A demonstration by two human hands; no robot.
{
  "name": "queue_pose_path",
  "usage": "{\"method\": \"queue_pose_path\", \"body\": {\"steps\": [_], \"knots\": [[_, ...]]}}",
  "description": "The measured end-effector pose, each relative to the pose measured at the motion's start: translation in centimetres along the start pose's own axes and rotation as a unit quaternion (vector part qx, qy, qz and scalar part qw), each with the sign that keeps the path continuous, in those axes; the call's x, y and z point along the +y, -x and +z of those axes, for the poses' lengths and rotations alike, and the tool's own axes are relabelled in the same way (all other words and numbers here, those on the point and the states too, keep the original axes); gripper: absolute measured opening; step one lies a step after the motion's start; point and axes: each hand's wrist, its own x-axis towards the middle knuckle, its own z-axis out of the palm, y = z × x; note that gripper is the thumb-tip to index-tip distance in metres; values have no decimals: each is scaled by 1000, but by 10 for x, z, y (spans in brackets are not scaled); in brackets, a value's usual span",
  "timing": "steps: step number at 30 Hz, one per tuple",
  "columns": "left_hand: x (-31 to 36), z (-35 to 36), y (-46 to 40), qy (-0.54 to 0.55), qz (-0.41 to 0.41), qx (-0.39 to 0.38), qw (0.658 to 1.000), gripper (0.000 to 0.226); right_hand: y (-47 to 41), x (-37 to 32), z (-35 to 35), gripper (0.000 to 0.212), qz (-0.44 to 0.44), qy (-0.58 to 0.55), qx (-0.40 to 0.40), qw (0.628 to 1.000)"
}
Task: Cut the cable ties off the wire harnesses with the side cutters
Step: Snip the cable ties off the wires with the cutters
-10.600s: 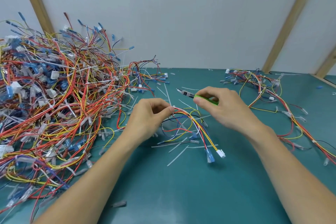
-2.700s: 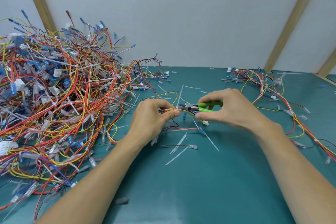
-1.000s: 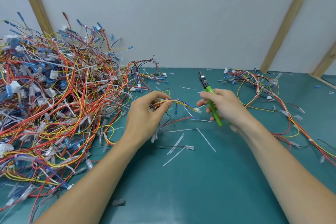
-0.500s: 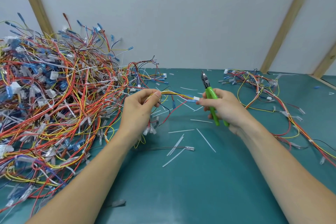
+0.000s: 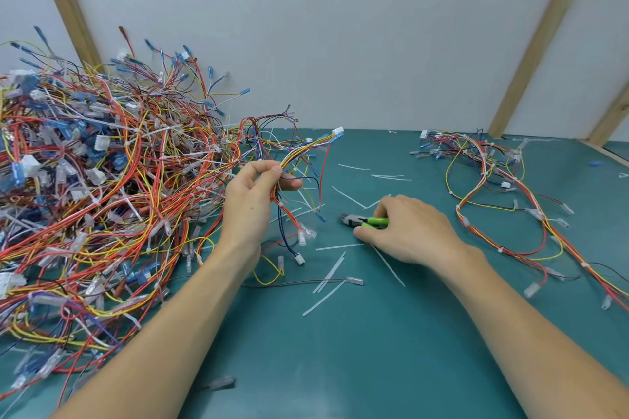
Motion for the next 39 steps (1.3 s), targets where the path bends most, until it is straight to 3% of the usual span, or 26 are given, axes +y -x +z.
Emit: {"method": "queue_pose_path", "body": {"steps": [6, 9, 12, 17, 20, 24, 29, 32, 35, 39], "knots": [[3, 1, 4, -9, 7, -20, 1000, 12, 4, -6, 1, 42, -13, 9, 20, 1000], [7, 3, 7, -9, 0, -32, 999, 15, 4, -10, -4, 23, -41, -105, 123, 986], [8, 6, 11, -15, 14, -57, 998, 14, 3, -19, -12, 21, -63, -416, 109, 901], [9, 9, 18, -56, 56, -118, 990, 10, 8, -29, -19, 34, 1, -581, -2, 814], [8, 13, 24, -176, 138, -145, 964, 12, 9, -27, -20, 38, -11, -625, -58, 778], [4, 18, 34, -277, 239, -147, 919, 13, 11, -29, -16, 23, -42, -628, -15, 777], [4, 20, 38, -304, 284, -125, 901, 12, 10, -27, -19, 11, -69, -647, -1, 759], [6, 18, 37, -311, 327, -58, 891, 11, 8, -24, -23, 11, -91, -660, -4, 746], [8, 14, 32, -303, 316, 1, 899, 16, 5, -18, -26, 15, -97, -661, -7, 744], [4, 11, 26, -310, 265, 21, 913, 16, 3, -16, -24, 24, -96, -682, -24, 724]]}}
